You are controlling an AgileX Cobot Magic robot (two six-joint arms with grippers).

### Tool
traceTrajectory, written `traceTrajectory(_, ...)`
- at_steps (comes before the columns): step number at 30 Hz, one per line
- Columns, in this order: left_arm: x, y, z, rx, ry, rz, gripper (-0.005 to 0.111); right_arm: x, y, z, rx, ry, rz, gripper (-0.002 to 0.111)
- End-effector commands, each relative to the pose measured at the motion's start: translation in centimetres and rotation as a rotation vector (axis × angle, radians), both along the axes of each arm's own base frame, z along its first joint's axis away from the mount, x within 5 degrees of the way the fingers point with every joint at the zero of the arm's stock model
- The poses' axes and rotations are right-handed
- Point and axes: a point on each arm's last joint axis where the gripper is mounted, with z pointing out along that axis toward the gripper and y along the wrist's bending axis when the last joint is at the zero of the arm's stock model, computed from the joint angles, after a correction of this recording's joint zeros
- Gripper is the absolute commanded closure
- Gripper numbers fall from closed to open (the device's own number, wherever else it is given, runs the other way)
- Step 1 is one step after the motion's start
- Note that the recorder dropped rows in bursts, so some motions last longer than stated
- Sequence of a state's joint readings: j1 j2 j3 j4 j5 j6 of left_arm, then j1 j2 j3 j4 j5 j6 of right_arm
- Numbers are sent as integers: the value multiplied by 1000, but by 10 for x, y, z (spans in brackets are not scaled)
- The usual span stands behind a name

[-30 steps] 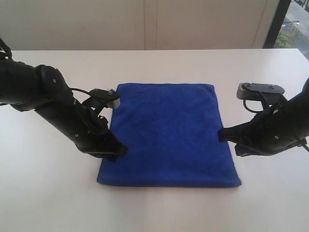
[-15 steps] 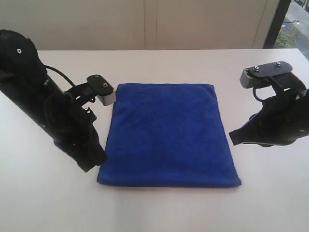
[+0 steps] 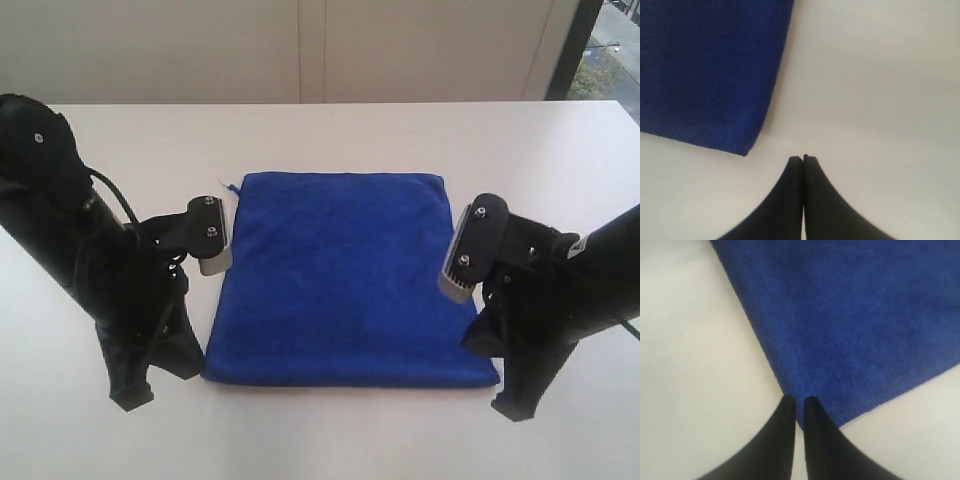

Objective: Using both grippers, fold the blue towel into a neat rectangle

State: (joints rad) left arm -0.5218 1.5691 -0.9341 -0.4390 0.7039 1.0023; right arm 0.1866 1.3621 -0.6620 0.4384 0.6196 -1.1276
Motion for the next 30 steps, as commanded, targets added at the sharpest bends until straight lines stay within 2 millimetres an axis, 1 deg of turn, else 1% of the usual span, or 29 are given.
traceTrajectory(1,0,1,-4,-27,-43,20,107,0,-1,-12,-52,-20,92,92)
traceTrajectory(8,3,-2,-5,-49,-104,-23,106,3,-1,-21,-91,-11,186,79)
traceTrajectory(12,4,-4,-8,-70,-112,-67,94,4,-1,-29,-105,8,222,69)
traceTrajectory(16,4,-7,-17,-81,-91,-117,80,6,0,-36,-121,22,262,67)
traceTrajectory(17,5,-9,-23,-85,-80,-144,74,8,-1,-38,-125,17,257,67)
traceTrajectory(20,6,-10,-29,-83,-74,-173,67,9,-1,-39,-131,9,256,63)
traceTrajectory(23,7,-11,-33,-79,-79,-205,65,11,-3,-39,-170,-17,282,59)
traceTrajectory(25,9,-11,-38,-73,-89,-218,65,12,-4,-39,-181,-26,284,59)
traceTrajectory(26,11,-12,-43,-64,-88,-214,65,12,-4,-39,-182,-30,282,59)
traceTrajectory(30,14,-12,-47,-57,-97,-218,65,13,-7,-41,-221,-41,314,59)
